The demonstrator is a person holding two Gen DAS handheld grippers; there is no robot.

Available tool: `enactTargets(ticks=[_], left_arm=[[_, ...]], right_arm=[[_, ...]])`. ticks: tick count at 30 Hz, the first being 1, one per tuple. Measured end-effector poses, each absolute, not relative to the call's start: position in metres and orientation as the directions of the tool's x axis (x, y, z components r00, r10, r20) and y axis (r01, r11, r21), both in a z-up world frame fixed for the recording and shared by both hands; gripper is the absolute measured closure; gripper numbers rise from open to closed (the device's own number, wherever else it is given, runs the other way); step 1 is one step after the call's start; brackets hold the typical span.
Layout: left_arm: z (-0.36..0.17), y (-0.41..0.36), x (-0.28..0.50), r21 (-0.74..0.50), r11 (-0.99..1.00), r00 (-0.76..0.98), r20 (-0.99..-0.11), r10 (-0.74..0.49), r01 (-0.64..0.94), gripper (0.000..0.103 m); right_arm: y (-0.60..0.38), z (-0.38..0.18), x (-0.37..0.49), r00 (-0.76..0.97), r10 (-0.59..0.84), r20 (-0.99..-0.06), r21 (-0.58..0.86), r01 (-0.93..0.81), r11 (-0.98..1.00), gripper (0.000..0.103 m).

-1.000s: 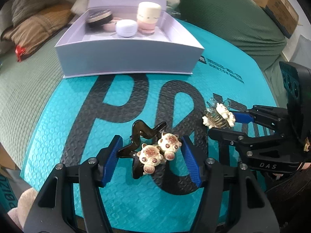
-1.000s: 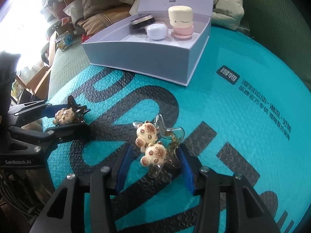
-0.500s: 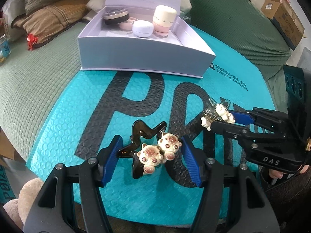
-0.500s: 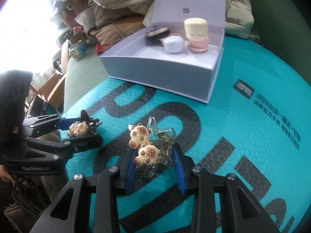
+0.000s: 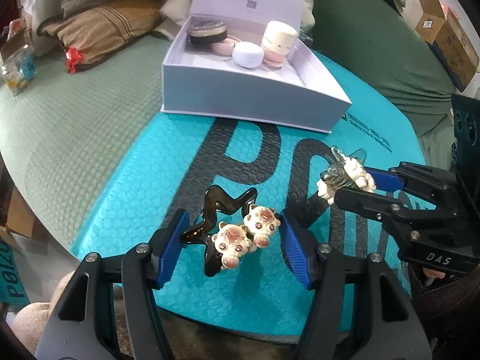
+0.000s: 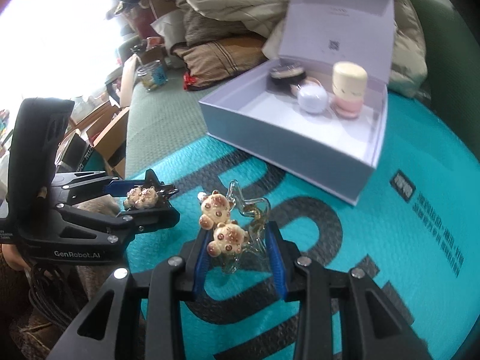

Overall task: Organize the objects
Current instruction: 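Lift both bear hair clips and carry them toward the gift box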

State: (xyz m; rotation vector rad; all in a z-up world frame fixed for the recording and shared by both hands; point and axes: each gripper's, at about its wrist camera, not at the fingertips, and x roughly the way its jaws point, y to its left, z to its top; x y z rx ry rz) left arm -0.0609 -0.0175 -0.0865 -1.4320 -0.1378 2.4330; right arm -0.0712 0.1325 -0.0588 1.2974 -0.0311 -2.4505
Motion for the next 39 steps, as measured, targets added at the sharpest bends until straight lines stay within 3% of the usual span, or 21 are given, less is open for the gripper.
enactTargets(ticks=[21, 39], left_arm=[[-0.029, -0.039, -0.088, -0.167, -0.964, -0.551, -0.794, 0.257, -0.209, 0.043], [-0.008, -0.02, -0.137, -0.119, -0.948, -0.574, -0.772, 0.275, -0.294, 0.043]], right_arm=[[0.112, -0.004, -0.102, -0.567, -0.352, -0.745, 0.105, 0.422, -0.9, 0.067], [0.137, 0.006, -0.14, -0.598, -0.297, -0.745, 0.089, 0.352, -0.932, 0.067]])
